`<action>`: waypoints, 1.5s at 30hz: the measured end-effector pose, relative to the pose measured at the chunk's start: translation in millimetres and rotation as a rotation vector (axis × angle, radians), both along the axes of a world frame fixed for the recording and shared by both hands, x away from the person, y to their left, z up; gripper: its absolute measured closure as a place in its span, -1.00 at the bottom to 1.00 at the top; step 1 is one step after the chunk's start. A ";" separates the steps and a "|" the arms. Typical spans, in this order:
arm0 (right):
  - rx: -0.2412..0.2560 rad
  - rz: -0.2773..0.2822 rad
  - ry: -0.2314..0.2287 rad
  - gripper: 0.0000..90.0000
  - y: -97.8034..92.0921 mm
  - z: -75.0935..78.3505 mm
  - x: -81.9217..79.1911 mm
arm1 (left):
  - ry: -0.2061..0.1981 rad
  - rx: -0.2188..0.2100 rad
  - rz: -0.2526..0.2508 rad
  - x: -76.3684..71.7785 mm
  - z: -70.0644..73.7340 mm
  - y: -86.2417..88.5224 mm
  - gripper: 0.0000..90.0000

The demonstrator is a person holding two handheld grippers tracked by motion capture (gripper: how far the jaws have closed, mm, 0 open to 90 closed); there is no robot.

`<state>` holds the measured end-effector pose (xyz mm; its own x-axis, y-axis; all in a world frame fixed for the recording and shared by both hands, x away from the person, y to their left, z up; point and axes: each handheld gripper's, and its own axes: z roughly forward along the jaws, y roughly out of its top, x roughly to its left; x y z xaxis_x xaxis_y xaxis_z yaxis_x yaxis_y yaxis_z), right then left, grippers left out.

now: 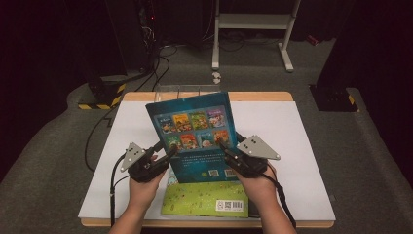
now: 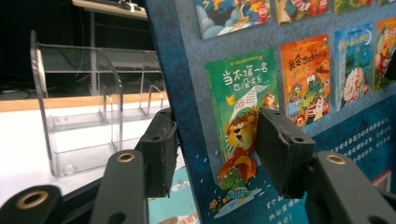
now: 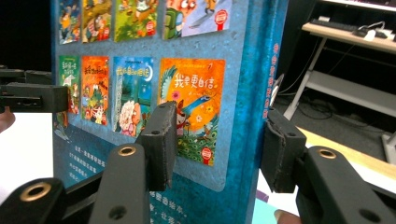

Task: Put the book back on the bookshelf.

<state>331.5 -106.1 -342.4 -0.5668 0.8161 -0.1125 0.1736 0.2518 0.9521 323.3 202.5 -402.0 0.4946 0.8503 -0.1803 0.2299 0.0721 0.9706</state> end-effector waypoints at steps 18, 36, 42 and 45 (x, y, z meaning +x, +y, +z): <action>-0.008 0.005 -0.063 0.17 10.7 5.5 -3.6 | -0.064 0.028 0.043 -5.1 7.2 6.6 0.19; -0.005 0.024 -0.063 0.16 27.3 4.1 10.5 | -0.075 0.025 0.080 2.0 4.5 21.4 0.18; -0.008 0.030 -0.074 0.16 35.8 4.5 15.3 | -0.094 0.027 0.089 6.6 3.4 29.8 0.18; -0.015 0.034 -0.086 0.17 40.7 2.9 17.8 | -0.098 0.032 0.093 9.9 0.4 34.3 0.18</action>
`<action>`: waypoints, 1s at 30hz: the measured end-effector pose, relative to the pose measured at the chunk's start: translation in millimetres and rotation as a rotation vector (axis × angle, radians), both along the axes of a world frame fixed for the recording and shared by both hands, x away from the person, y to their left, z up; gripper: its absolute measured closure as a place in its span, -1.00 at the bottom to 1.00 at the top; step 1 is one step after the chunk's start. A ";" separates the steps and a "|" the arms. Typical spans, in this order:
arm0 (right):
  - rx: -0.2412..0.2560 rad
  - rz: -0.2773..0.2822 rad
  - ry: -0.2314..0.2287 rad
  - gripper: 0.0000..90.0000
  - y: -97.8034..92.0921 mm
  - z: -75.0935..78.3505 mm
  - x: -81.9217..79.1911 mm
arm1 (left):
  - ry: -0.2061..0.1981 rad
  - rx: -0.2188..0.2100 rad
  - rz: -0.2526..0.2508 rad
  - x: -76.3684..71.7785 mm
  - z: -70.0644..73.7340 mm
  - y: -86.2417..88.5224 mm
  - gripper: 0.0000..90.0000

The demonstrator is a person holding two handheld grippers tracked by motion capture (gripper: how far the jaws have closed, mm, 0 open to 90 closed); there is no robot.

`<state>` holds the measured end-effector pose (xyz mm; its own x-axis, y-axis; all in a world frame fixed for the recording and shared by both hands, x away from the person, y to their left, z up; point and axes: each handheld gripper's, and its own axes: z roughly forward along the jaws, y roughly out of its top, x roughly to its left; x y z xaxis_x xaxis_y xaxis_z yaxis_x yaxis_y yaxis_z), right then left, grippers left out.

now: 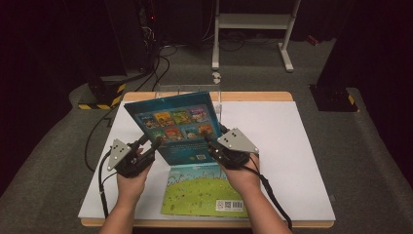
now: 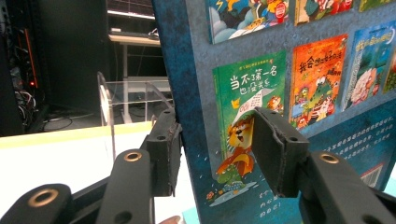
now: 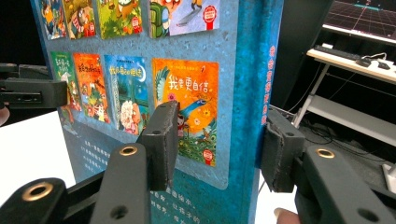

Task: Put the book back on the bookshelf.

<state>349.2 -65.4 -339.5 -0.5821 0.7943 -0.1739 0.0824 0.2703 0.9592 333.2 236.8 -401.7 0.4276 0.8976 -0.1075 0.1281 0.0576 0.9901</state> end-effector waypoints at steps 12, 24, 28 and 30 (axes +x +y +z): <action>-0.005 0.014 0.027 0.18 9.9 -15.5 3.1 | 0.035 -0.002 -0.001 3.0 -15.3 10.2 0.15; 0.045 0.173 0.198 -0.06 -0.5 -23.0 16.6 | 0.024 -0.008 -0.014 -8.6 -17.7 12.6 0.07; -0.001 0.214 0.249 -0.14 5.6 -31.2 21.0 | 0.021 0.007 -0.005 -8.9 -17.1 11.1 0.02; -0.007 0.213 0.229 -0.08 6.2 -33.1 19.6 | 0.019 0.009 -0.002 -9.5 -17.2 10.9 0.02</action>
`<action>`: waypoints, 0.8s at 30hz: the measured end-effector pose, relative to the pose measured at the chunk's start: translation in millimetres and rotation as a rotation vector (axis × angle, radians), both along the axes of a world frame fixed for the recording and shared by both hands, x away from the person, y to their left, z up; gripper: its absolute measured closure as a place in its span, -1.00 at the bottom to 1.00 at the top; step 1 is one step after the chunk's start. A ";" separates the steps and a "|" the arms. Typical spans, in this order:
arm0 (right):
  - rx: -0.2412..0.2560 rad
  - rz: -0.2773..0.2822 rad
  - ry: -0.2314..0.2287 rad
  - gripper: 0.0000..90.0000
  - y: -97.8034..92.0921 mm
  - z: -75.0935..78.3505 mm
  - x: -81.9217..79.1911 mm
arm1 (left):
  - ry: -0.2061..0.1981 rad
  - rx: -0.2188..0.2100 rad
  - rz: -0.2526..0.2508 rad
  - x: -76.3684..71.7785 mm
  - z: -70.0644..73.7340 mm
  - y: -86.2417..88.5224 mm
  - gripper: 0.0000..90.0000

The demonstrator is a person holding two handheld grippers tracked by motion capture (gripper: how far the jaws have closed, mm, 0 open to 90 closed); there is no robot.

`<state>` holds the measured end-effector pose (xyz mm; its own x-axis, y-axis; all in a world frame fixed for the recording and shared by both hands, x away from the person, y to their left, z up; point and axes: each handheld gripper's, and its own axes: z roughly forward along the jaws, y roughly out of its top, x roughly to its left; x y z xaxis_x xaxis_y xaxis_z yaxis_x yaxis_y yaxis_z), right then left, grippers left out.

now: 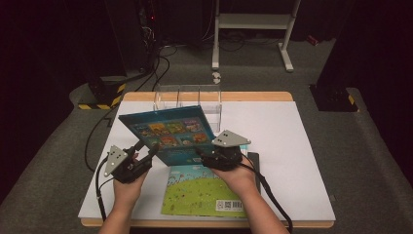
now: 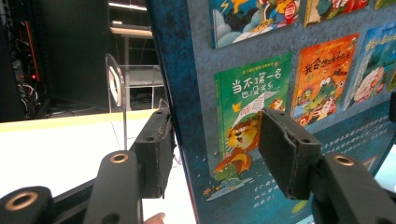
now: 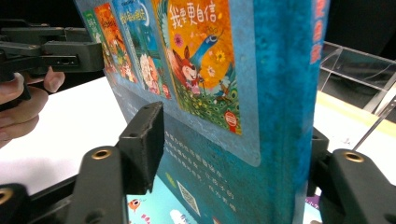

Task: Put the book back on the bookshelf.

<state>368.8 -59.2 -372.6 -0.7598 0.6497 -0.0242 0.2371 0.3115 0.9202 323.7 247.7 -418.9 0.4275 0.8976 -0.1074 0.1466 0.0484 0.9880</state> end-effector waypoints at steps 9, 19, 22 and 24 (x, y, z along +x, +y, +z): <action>0.006 0.056 -0.042 0.28 -4.6 -4.2 -5.0 | 0.015 -0.006 0.021 1.0 0.9 2.5 -0.04; -0.028 0.154 -0.063 0.63 -1.8 -7.3 -20.0 | 0.025 -0.009 0.050 3.6 0.5 7.7 -0.05; -0.067 0.174 -0.104 0.76 4.4 -9.5 -29.3 | 0.025 -0.017 0.054 3.0 1.2 9.4 -0.06; -0.103 0.152 -0.150 0.79 8.7 -10.3 -35.8 | 0.021 -0.013 0.051 1.1 3.2 7.1 -0.10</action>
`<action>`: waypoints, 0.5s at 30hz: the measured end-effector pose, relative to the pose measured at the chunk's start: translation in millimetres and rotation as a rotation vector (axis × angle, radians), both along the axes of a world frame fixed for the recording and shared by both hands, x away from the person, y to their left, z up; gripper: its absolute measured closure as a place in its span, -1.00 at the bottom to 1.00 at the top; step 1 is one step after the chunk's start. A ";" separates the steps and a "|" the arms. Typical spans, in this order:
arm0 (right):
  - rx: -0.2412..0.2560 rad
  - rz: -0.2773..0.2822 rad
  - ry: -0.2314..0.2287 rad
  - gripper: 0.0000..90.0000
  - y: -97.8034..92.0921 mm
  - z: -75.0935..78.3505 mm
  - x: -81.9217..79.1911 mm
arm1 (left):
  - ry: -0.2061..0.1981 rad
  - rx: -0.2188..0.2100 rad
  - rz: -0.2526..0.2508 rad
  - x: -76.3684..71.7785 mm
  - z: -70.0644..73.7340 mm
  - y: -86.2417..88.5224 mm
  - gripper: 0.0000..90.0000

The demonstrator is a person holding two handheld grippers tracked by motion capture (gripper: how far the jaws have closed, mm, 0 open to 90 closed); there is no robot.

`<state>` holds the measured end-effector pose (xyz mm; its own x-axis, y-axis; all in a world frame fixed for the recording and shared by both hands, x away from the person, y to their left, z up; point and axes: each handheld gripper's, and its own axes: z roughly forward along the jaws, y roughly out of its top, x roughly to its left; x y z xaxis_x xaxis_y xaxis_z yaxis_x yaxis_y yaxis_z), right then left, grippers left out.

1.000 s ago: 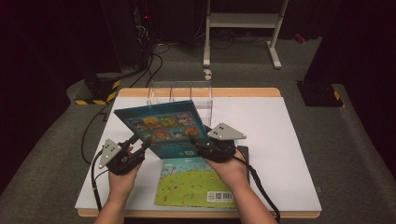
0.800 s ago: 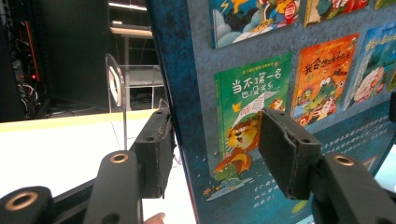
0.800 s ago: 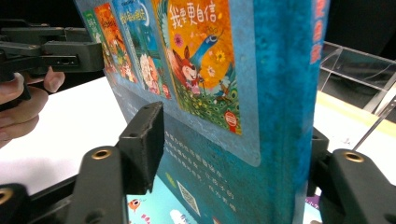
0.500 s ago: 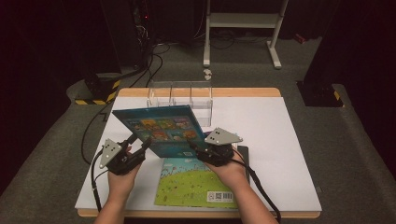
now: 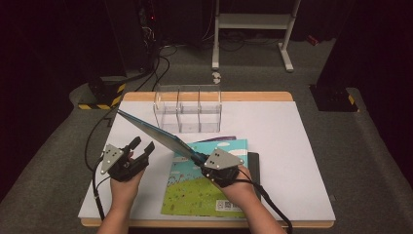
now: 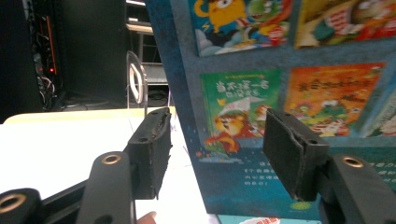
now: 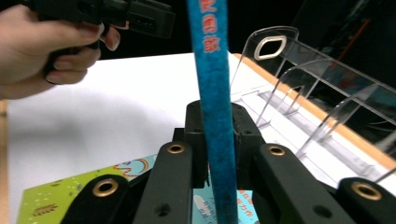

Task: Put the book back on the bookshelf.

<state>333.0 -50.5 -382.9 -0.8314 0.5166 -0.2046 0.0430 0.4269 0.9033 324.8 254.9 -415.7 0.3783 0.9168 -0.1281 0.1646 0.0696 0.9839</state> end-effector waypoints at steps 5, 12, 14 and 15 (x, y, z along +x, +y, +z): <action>0.006 -0.045 -0.003 0.83 0.7 1.2 -4.3 | -0.016 -0.003 -0.053 -10.6 11.3 -14.3 -0.19; 0.064 -0.111 0.039 0.83 -2.6 1.5 -6.2 | -0.049 -0.007 -0.185 -28.1 39.5 -52.2 -0.40; 0.067 -0.118 0.032 0.83 -0.9 0.5 -8.8 | -0.052 -0.029 -0.224 -31.2 46.6 -64.3 -0.49; 0.067 -0.121 0.030 0.83 -0.1 0.2 -9.9 | -0.055 -0.034 -0.234 -32.5 49.0 -68.6 -0.53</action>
